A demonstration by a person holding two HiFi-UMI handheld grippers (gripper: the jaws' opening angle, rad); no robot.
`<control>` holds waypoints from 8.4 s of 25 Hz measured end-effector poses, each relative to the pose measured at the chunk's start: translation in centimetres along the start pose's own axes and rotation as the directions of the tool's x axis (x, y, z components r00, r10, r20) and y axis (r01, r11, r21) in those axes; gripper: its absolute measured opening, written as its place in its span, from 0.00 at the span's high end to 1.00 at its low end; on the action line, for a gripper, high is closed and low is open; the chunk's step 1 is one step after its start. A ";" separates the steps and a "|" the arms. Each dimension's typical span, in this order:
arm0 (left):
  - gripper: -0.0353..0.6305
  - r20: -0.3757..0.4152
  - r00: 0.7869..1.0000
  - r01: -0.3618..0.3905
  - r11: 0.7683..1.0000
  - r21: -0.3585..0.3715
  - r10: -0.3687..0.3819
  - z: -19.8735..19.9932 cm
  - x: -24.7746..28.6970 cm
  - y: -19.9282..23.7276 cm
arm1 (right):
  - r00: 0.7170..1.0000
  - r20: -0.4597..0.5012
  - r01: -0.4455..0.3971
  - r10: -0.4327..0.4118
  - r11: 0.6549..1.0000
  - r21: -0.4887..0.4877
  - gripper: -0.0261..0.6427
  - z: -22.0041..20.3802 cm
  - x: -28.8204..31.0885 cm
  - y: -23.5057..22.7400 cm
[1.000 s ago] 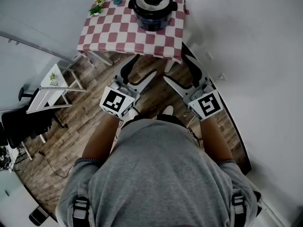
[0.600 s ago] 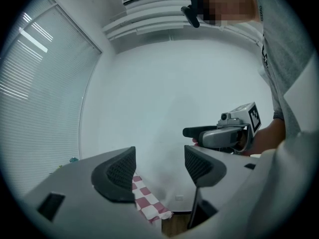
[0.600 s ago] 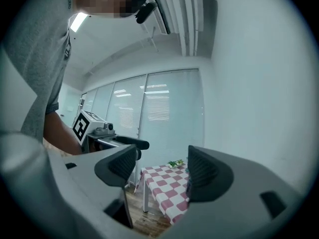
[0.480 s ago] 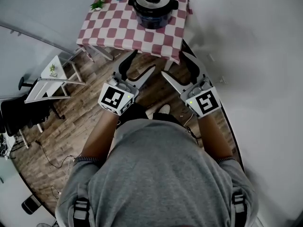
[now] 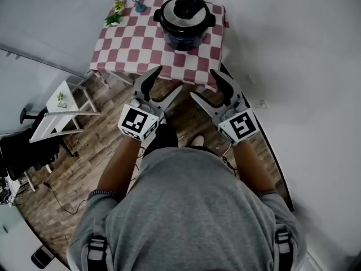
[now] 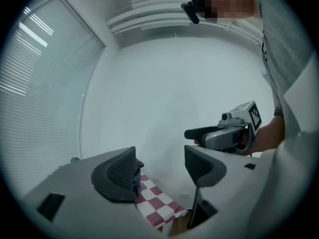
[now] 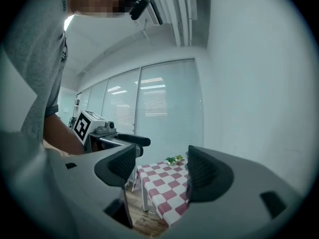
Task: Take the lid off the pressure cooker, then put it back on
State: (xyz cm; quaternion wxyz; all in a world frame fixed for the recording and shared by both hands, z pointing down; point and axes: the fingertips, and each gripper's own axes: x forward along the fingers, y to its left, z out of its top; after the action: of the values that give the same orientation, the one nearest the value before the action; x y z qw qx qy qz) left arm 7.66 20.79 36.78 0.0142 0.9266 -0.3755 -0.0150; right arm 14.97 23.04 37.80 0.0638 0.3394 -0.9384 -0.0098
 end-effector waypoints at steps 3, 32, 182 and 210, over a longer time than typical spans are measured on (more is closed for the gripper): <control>0.47 0.005 1.000 0.025 1.000 -0.014 -0.025 0.2 0.7 3.3 | 1.000 -0.010 0.019 -0.019 1.000 -0.009 0.47 0.7 3.5 -0.6; 0.47 -0.040 0.979 0.197 0.980 -0.015 -0.198 -0.9 11.6 19.8 | 0.978 -0.100 0.186 -0.183 0.982 0.024 0.45 -0.9 18.4 -13.0; 0.50 -0.893 0.368 0.803 0.573 0.164 -0.259 -8.9 15.5 37.5 | 0.502 -0.848 -0.475 0.170 0.873 -0.106 0.53 -5.6 44.0 -15.0; 0.50 -0.893 0.357 0.740 0.667 0.092 -0.273 -15.9 8.1 41.1 | 0.423 -0.869 -0.572 0.258 0.820 -0.035 0.53 -12.1 48.7 -7.7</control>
State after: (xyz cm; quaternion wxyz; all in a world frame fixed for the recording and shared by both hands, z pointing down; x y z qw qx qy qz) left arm -14.49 -14.10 54.11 -0.0503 0.8588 0.0070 0.5098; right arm -15.69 -13.64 54.84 0.5569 0.0394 -0.8295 0.0141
